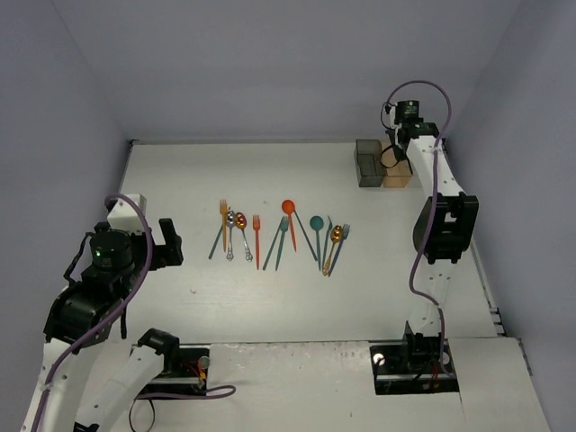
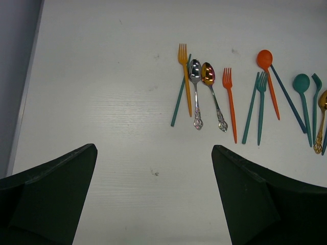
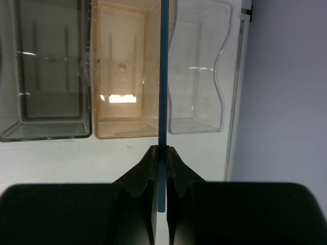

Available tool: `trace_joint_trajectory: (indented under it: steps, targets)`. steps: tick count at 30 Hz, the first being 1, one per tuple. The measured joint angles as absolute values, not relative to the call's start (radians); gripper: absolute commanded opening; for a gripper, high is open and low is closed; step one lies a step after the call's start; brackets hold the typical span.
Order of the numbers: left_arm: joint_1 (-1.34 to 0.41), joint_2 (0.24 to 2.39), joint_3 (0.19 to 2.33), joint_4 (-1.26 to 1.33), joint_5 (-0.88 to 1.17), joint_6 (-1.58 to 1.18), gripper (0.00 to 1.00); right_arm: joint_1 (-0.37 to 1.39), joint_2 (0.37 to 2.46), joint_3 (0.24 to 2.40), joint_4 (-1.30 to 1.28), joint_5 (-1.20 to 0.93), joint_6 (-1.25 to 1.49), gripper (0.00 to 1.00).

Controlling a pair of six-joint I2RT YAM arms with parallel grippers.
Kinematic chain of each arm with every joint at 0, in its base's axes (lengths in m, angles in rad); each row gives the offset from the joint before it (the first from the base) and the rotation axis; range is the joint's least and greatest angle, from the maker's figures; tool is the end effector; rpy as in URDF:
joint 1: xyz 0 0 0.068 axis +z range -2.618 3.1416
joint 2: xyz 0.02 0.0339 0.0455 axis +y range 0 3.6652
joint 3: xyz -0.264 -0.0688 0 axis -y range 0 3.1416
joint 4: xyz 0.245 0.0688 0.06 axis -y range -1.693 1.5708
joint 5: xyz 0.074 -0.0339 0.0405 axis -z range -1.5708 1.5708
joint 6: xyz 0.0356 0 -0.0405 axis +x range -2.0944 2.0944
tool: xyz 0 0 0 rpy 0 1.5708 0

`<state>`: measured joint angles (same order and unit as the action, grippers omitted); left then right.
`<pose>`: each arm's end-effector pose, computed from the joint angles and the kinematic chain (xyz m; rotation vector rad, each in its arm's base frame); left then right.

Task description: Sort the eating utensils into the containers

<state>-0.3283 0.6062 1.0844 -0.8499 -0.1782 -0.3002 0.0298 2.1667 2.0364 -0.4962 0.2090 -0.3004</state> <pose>0.0915 -0.0245 0.3903 -0.0912 1.9420 -0.2451 0.5070 0.0077 0.2958 -0.2458 2.1937 -0.3809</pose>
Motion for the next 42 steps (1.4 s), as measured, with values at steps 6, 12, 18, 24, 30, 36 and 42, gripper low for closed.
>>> trace_joint_trajectory:
  steps: [6,12,18,24,30,36,42]
  targets:
    - [-0.328,0.700,1.104,-0.844,-0.180,-0.301,0.94,-0.049,2.178,2.040,-0.496,0.201,-0.363,0.00]
    - [-0.328,0.791,1.109,-0.833,-0.174,-0.312,0.94,-0.112,2.222,2.037,-0.496,0.220,-0.393,0.00]
    - [-0.328,0.825,1.109,-0.818,-0.168,-0.315,0.94,-0.117,2.276,2.037,-0.497,0.218,-0.406,0.00]
    - [-0.328,0.814,1.109,-0.811,-0.160,-0.315,0.94,-0.119,2.295,2.038,-0.497,0.206,-0.414,0.00]
    - [-0.328,0.788,1.109,-0.811,-0.160,-0.315,0.94,-0.119,2.313,2.047,-0.496,0.200,-0.414,0.00]
    - [-0.328,0.782,1.109,-0.811,-0.157,-0.315,0.93,-0.119,2.340,2.092,-0.494,0.201,-0.414,0.01]
    - [-0.328,0.783,1.109,-0.812,-0.154,-0.319,0.94,-0.119,2.353,2.104,-0.484,0.202,-0.414,0.05]
